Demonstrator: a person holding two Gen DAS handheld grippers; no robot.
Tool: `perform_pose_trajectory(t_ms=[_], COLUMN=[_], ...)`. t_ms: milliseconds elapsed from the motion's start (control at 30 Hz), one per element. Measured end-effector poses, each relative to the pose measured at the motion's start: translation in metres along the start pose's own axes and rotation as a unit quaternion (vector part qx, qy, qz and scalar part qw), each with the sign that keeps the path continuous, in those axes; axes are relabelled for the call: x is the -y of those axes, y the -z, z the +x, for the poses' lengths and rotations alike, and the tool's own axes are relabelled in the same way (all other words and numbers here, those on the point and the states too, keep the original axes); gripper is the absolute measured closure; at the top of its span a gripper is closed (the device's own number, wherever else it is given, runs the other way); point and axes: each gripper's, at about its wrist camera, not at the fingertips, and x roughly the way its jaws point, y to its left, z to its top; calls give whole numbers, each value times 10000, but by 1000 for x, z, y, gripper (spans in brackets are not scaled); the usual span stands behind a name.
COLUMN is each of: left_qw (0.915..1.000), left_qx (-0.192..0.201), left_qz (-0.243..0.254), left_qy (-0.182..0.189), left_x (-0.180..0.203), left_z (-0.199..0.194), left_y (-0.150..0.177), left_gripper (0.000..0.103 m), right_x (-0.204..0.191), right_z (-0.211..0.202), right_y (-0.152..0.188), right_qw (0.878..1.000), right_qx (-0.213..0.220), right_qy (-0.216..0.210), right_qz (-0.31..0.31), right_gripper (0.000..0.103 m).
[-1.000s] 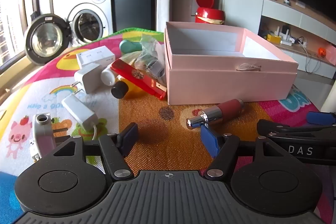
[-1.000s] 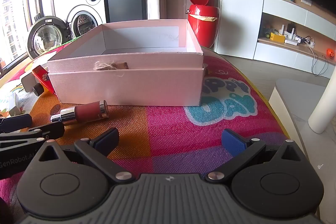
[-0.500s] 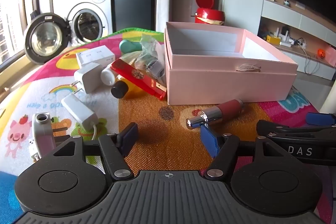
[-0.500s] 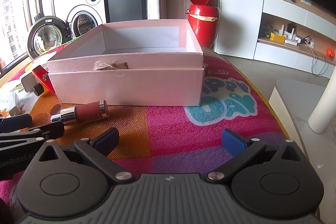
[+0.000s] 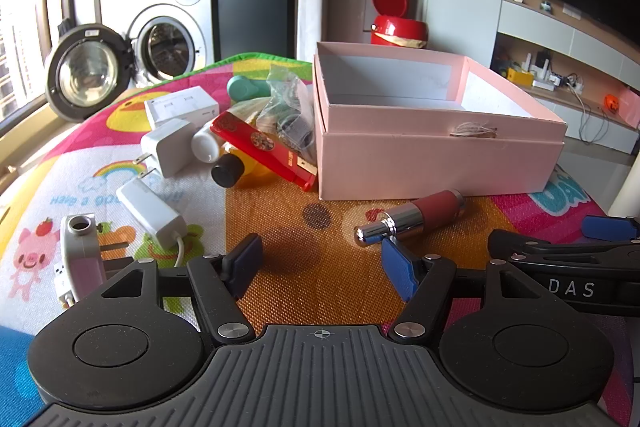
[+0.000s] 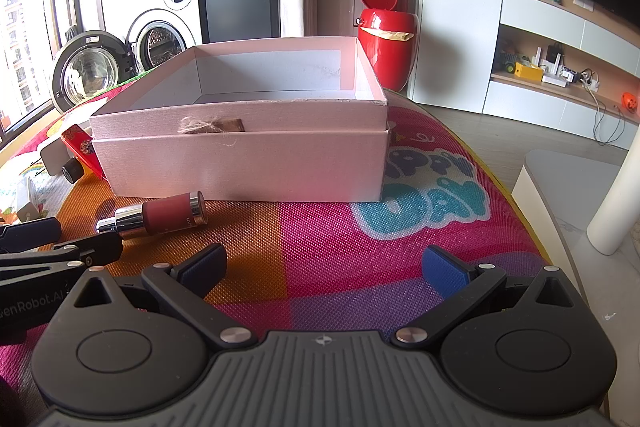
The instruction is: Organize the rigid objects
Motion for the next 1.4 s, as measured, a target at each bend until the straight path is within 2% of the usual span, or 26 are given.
perform_pose_trajectory(t_ms=[1400], left_qw=[9998], left_qx=[-2], left_qz=[138], left_qy=[-107], left_x=[5], left_z=[1], left_y=[1], left_gripper=[31], right_x=[-1], right_z=[1], right_y=[-1], right_qw=[10000], right_qx=[-14], right_qy=[-5], right_qz=[-34], right_gripper=[0])
